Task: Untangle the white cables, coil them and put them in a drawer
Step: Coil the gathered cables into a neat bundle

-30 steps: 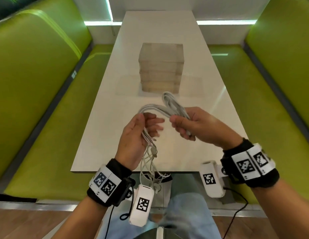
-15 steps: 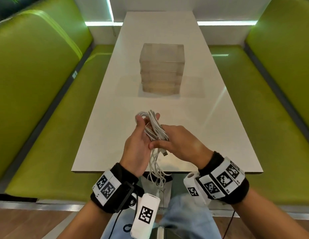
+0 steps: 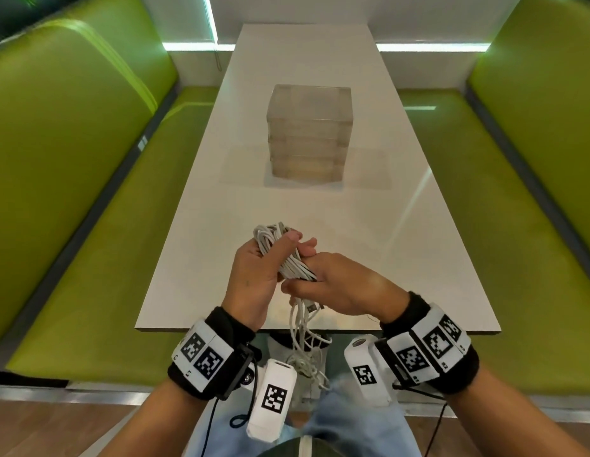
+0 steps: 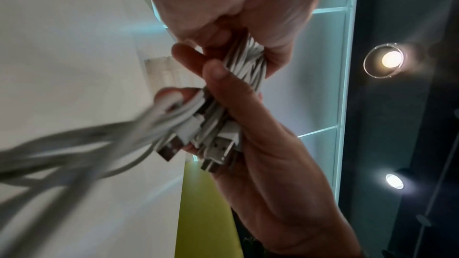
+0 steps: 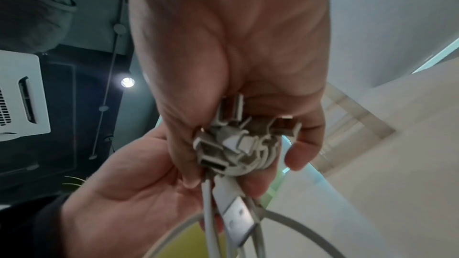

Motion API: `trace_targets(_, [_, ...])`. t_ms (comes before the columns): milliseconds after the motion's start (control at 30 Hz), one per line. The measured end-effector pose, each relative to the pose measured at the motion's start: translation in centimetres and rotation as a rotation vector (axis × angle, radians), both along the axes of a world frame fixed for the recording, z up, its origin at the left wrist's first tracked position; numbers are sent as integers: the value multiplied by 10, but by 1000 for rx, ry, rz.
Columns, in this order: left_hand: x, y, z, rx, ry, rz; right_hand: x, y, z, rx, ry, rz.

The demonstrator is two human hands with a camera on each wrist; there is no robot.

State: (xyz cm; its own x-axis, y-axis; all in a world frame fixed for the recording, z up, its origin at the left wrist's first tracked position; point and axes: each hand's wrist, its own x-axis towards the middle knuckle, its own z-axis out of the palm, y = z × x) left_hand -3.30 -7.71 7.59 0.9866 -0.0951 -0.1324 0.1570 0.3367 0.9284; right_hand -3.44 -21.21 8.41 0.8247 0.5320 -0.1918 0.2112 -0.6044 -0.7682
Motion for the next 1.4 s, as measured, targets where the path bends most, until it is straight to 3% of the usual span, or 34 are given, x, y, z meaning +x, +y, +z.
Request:
trace_targets(100, [-2,-1,4,50,-40,-57,-1,-2,-4,29,-7,-4])
trace_targets(267, [-4,-3,5,143,-90,-77,-6,-4,-10,313,156,-58])
trace_targets(600, [-3,-1,1,118,-124,-180,-6,-2,-16,471,143,-205])
trace_targets(833, [-15,3,-23,292,-18,-374,3,-20,2,667,92,-397])
trace_targets(1067, [-9,7,-24,224,5,-275,8,-33,10,752,63,-539])
trace_targets(1300, [0,13,-35,388,120,-91,16,-46,14,861,73,-597])
trace_targets(1367, [2,14,-34,277,143,-76,16,-46,17,873,76,-600])
trace_targets(1400, [4,16,-31,136,154,-61,17,-46,17,867,79,-606])
